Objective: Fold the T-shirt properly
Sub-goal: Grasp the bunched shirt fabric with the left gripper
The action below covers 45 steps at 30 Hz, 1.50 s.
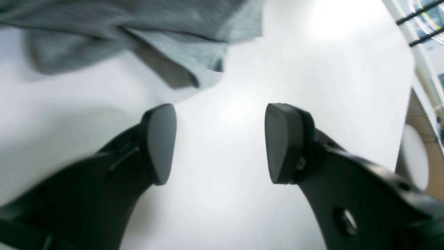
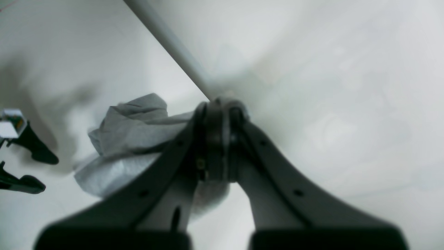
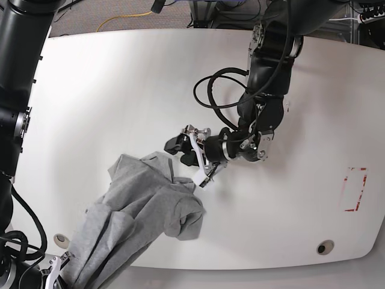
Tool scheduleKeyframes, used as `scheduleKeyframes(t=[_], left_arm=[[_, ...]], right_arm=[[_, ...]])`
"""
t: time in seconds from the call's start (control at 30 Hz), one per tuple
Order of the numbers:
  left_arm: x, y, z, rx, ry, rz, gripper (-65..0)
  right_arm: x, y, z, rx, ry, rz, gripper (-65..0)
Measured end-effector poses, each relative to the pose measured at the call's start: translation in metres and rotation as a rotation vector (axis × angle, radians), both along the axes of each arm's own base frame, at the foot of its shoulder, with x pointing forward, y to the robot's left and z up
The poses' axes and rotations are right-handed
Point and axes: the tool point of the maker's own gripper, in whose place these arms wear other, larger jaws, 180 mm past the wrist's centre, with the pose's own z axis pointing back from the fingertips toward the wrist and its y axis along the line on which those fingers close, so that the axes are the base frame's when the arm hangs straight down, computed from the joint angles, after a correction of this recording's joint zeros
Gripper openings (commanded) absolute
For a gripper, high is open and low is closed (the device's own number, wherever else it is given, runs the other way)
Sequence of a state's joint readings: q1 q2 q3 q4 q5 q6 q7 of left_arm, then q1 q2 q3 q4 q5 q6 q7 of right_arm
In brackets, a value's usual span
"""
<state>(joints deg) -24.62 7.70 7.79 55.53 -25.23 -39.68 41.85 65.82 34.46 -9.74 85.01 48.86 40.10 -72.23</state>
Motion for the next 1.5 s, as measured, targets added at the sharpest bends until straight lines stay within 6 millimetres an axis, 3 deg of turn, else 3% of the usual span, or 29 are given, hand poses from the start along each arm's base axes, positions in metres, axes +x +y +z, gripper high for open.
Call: scheduleKeyframes(t=[0.23,0.53,0.9,1.17,1.37,1.5], left_arm=[[-0.005,-0.024,-0.004,-0.025,-0.006,-0.039,-27.4],[0.010,-0.027,-0.015,0.032,0.016,0.116,-27.2],[0.011,-0.042,-0.024,0.104,-0.031,0.192,-27.2],[0.015,-0.033,-0.044,0.205,-0.067,0.244,-27.5],[0.021,-0.029,-0.034,0.252,-0.115,0.261,-27.4],[0.025,-0.022,-0.042,0.276,-0.101,0.296,-27.4]], right_arm=[[0.000,0.000,0.000,0.003,0.001,0.003,-65.0],[0.000,0.000,-0.001,0.000,0.002,-0.001,-65.0],[0.000,0.000,-0.001,0.001,0.002,0.000,-65.0],[0.000,-0.001,-0.001,0.000,0.002,-0.002,-65.0],[0.000,-0.001,-0.001,0.000,0.003,-0.002,-65.0],[0.000,-0.001,-0.002,0.000,0.004,-0.002,-65.0]])
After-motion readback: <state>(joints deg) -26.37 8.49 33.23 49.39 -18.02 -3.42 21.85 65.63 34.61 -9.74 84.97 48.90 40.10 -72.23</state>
